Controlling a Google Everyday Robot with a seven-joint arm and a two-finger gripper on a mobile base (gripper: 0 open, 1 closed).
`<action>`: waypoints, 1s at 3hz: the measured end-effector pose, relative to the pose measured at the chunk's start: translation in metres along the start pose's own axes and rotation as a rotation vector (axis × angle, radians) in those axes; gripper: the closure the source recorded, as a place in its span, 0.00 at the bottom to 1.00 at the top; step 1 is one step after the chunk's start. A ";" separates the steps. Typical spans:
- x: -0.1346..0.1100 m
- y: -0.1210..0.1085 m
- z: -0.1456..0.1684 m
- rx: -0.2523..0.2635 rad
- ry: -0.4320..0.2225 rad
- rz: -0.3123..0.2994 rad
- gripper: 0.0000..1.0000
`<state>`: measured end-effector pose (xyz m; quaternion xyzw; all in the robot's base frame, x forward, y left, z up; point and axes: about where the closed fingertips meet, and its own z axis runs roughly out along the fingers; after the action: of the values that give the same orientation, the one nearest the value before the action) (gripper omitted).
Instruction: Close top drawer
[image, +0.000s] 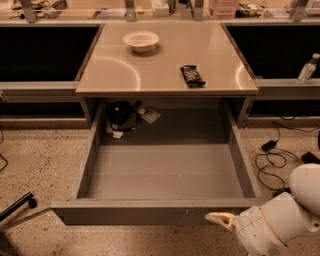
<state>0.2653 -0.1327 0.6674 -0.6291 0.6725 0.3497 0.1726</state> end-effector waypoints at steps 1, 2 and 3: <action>0.016 -0.011 0.013 -0.016 -0.001 0.018 0.00; 0.026 -0.036 0.029 -0.019 0.038 0.010 0.00; 0.025 -0.062 0.039 -0.006 0.081 -0.013 0.00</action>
Offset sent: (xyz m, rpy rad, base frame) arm 0.0542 0.0099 -0.0771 -0.0891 0.0055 0.0414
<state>0.3134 -0.1218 0.6084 -0.6477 0.6736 0.3248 0.1456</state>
